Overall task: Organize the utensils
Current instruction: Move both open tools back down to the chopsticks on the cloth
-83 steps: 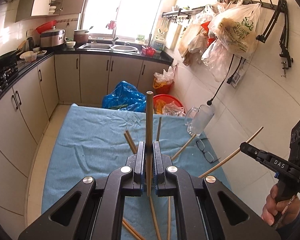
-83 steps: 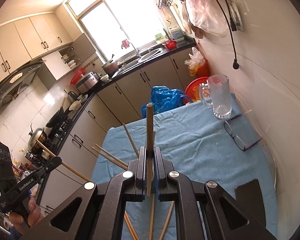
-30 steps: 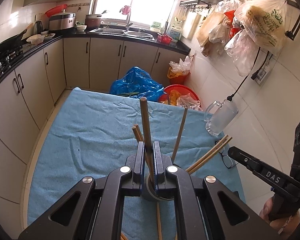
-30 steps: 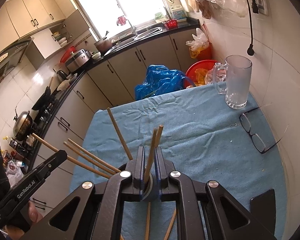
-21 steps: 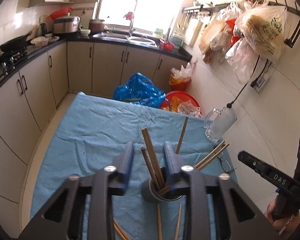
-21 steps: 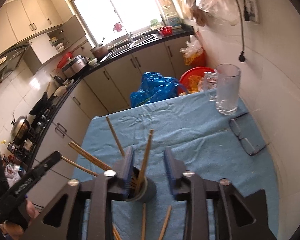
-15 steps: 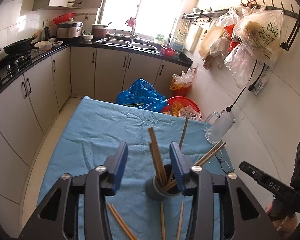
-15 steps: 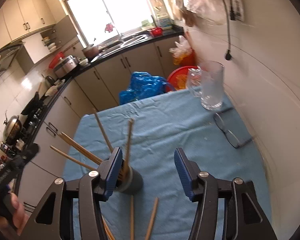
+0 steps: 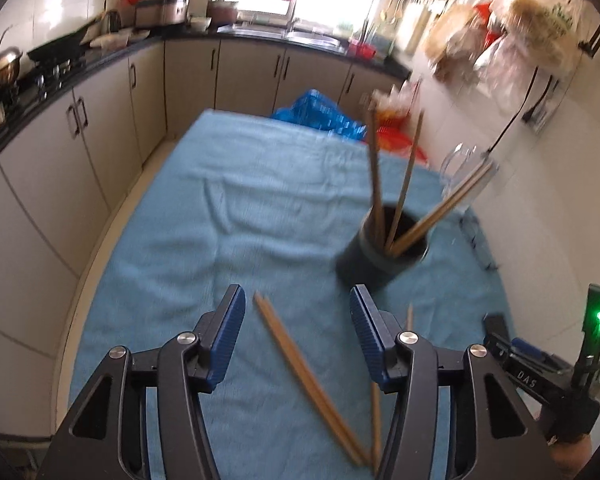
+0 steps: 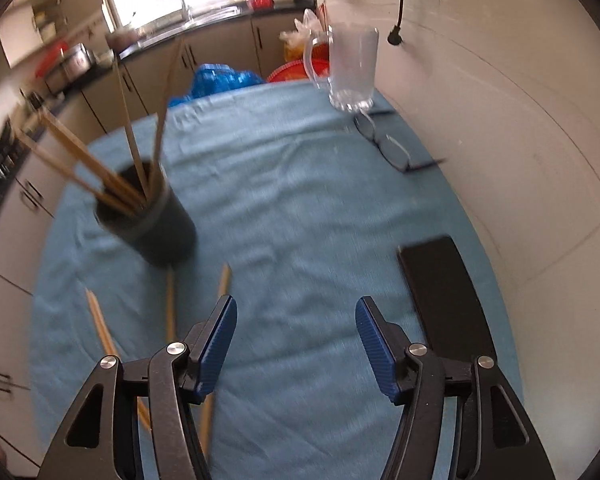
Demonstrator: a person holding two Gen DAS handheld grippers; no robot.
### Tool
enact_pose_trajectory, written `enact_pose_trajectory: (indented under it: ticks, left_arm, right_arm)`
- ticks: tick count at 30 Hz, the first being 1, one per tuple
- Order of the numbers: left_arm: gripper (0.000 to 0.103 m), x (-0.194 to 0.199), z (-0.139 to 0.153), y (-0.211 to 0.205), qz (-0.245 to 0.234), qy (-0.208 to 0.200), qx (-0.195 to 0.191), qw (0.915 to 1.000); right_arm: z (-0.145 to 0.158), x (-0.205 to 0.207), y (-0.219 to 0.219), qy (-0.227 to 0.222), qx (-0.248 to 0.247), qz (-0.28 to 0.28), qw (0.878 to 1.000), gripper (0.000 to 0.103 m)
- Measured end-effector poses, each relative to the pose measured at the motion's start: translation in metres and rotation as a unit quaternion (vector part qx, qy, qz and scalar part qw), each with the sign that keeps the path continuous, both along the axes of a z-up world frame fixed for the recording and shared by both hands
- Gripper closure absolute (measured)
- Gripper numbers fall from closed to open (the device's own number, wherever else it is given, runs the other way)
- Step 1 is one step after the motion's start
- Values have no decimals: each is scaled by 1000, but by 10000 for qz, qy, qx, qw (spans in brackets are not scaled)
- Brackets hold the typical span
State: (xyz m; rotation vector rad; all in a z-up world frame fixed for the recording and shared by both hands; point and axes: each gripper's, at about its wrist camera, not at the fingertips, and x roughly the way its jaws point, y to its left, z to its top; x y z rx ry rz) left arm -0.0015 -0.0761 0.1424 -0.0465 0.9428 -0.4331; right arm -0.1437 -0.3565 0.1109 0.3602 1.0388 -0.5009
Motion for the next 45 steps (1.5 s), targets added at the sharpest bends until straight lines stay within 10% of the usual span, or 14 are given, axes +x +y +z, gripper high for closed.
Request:
enact_pose_trajectory:
  ticks: [19,37,45]
  left_arm:
    - [50,-17,-45,32,-6,538,249,9982]
    - [50,-17,-70,41,201,943,242,9950]
    - [50,-21,-76,57,463,1079,254,9928]
  right_arm:
    - [-29,5,54,636,-372,523,9959,34]
    - [-49,6,45,516,661,580,9948,34]
    - [-49,25,51,296,1213,987,9873,58]
